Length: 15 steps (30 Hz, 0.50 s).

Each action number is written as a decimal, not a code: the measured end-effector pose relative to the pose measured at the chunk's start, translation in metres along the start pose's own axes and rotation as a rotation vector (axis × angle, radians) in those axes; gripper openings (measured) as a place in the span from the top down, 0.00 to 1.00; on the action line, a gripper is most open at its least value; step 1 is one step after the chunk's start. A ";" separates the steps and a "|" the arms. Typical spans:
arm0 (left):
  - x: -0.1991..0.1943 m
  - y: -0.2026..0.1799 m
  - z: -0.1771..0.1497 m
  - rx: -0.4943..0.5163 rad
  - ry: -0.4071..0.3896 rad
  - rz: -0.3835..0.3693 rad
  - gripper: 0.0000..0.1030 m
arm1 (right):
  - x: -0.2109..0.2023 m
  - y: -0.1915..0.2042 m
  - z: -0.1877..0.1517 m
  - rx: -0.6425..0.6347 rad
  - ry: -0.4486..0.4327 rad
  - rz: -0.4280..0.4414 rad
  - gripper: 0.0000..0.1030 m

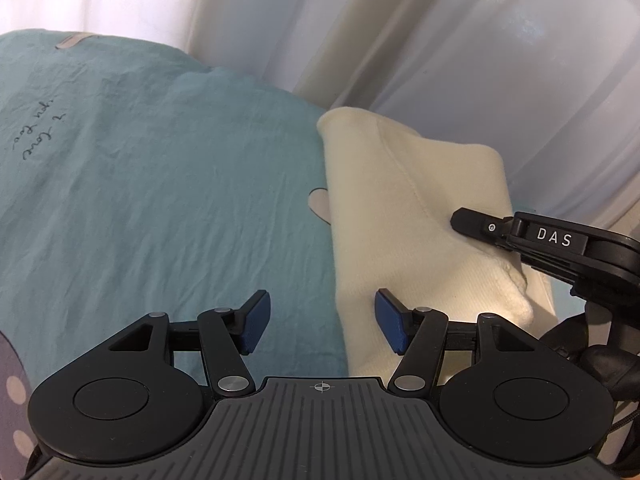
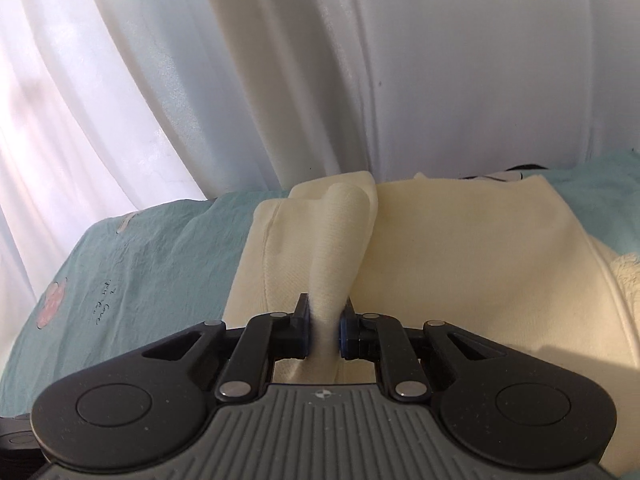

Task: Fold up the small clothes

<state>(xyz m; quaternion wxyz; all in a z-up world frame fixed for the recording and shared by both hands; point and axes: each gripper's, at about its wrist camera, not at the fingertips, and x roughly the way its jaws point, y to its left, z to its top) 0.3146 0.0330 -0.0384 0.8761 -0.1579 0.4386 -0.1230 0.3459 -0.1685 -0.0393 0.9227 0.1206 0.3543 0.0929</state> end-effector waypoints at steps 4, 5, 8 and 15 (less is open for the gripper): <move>-0.006 -0.002 -0.003 0.013 -0.002 -0.026 0.37 | -0.028 0.009 -0.003 -0.118 -0.095 -0.084 0.88; -0.007 -0.002 -0.004 0.013 -0.002 -0.029 0.37 | -0.035 0.008 -0.005 -0.131 -0.111 -0.103 0.88; -0.005 -0.003 -0.005 -0.001 0.011 -0.043 0.37 | -0.041 -0.004 -0.012 -0.128 -0.111 -0.155 0.88; 0.011 -0.022 -0.021 0.071 0.057 -0.051 0.37 | -0.032 -0.062 -0.032 0.035 -0.027 -0.206 0.88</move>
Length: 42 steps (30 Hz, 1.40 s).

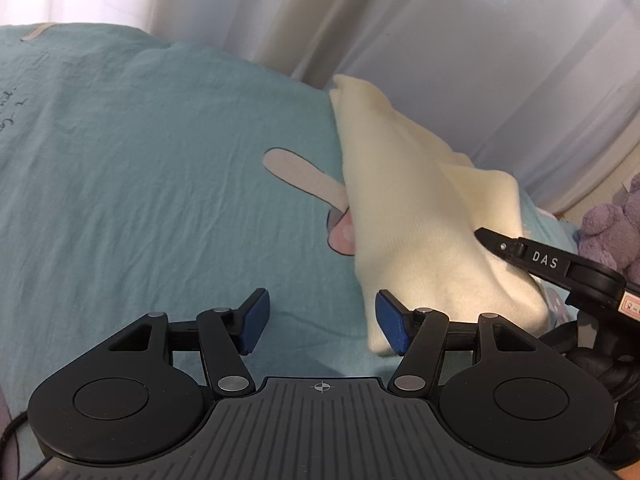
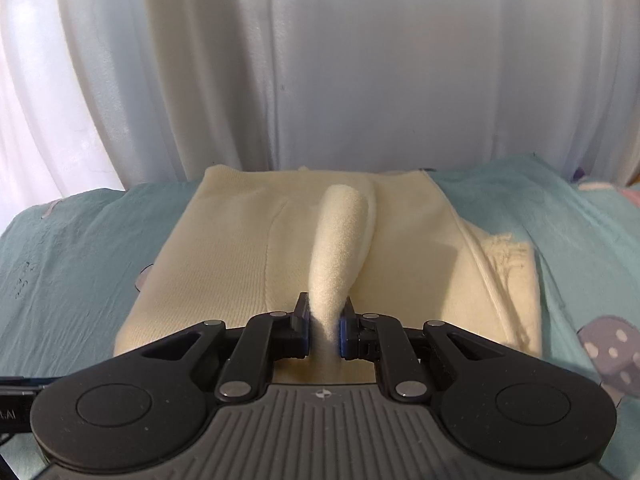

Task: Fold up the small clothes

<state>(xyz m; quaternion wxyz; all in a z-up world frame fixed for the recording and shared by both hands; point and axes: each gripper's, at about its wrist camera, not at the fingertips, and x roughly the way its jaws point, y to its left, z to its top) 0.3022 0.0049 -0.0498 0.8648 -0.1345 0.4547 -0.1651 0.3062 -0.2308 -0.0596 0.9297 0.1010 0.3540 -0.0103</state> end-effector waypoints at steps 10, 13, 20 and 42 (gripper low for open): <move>-0.008 -0.024 -0.014 0.029 -0.027 0.098 0.38 | 0.025 -0.073 0.011 0.472 0.143 0.344 0.80; -0.022 -0.032 -0.023 0.033 -0.041 0.111 0.37 | 0.016 -0.055 0.022 0.298 0.107 0.264 0.87; -0.011 -0.058 -0.032 0.038 0.005 0.084 0.37 | -0.040 -0.019 0.052 0.020 -0.097 0.182 0.88; 0.011 -0.078 -0.026 0.025 -0.004 0.189 0.31 | -0.023 -0.093 0.025 -0.007 -0.102 -0.021 0.88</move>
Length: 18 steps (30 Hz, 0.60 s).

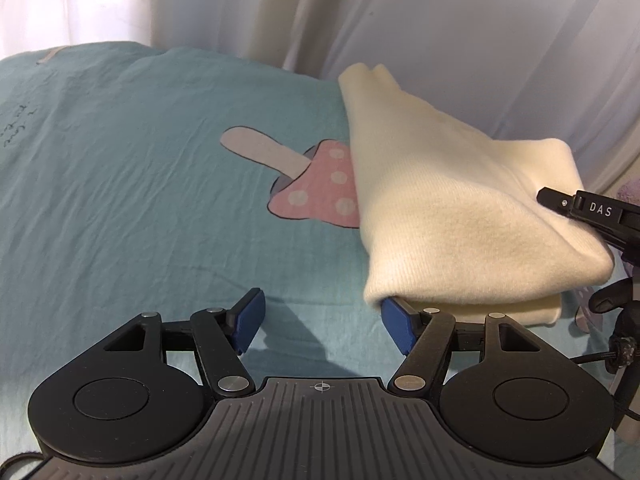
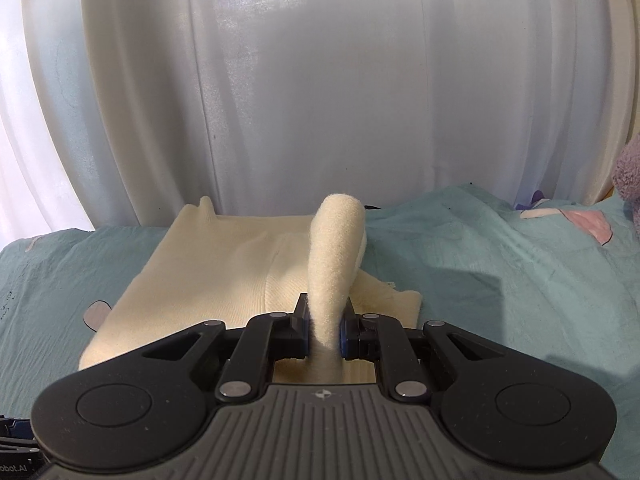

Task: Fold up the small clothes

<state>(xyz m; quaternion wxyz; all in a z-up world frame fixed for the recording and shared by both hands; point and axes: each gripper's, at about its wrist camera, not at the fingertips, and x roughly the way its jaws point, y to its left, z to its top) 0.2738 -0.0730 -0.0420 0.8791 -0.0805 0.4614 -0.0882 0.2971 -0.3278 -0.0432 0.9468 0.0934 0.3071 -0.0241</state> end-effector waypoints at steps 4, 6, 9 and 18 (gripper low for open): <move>0.000 -0.003 -0.001 0.024 0.003 0.014 0.31 | -0.002 -0.021 -0.005 0.103 0.014 0.002 0.81; 0.000 -0.003 -0.001 0.023 0.003 0.014 0.31 | -0.019 -0.034 -0.009 0.165 -0.005 0.024 0.74; 0.000 -0.003 -0.001 0.013 0.002 0.013 0.31 | -0.049 -0.056 -0.024 0.323 0.014 0.117 0.50; 0.002 -0.010 -0.004 0.045 -0.009 0.037 0.31 | -0.031 -0.055 -0.063 0.612 0.174 0.371 0.48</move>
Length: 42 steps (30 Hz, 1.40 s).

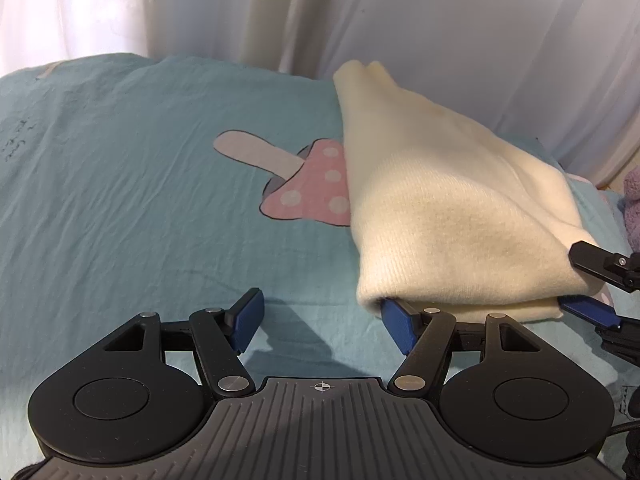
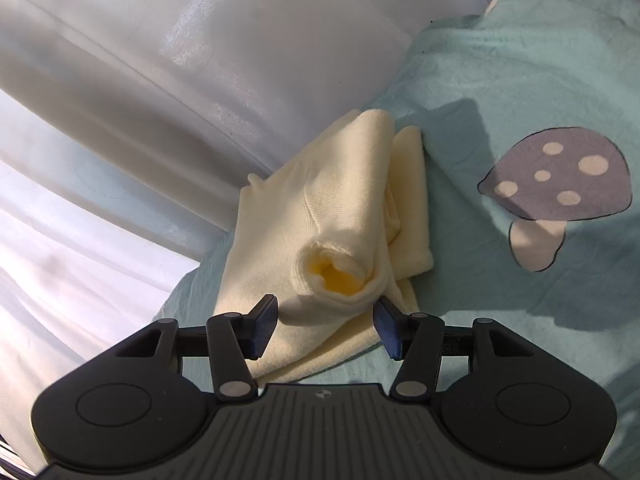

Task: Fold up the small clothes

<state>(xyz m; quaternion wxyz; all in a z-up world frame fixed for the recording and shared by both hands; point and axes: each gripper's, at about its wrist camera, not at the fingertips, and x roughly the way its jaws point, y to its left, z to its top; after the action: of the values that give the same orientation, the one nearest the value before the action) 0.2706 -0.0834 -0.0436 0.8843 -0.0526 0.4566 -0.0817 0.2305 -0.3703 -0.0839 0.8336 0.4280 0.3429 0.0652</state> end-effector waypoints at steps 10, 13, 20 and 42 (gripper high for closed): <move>-0.001 0.014 0.004 -0.040 -0.005 -0.006 0.25 | 0.015 -0.050 0.001 0.522 0.035 0.459 0.93; -0.001 0.018 0.007 -0.053 0.010 -0.032 0.25 | 0.009 -0.040 0.009 0.237 0.016 0.050 0.93; -0.003 0.026 0.007 -0.073 0.025 -0.042 0.25 | -0.003 0.016 -0.006 -0.172 -0.070 -0.067 0.93; 0.004 0.013 0.057 -0.091 -0.062 -0.084 0.30 | 0.066 0.101 0.035 -0.535 -0.049 -0.152 0.70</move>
<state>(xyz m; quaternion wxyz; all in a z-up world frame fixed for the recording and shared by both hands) 0.3203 -0.0698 -0.0159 0.8906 -0.1145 0.4295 -0.0962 0.3217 -0.3037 -0.0273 0.9276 0.1673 0.3243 0.0802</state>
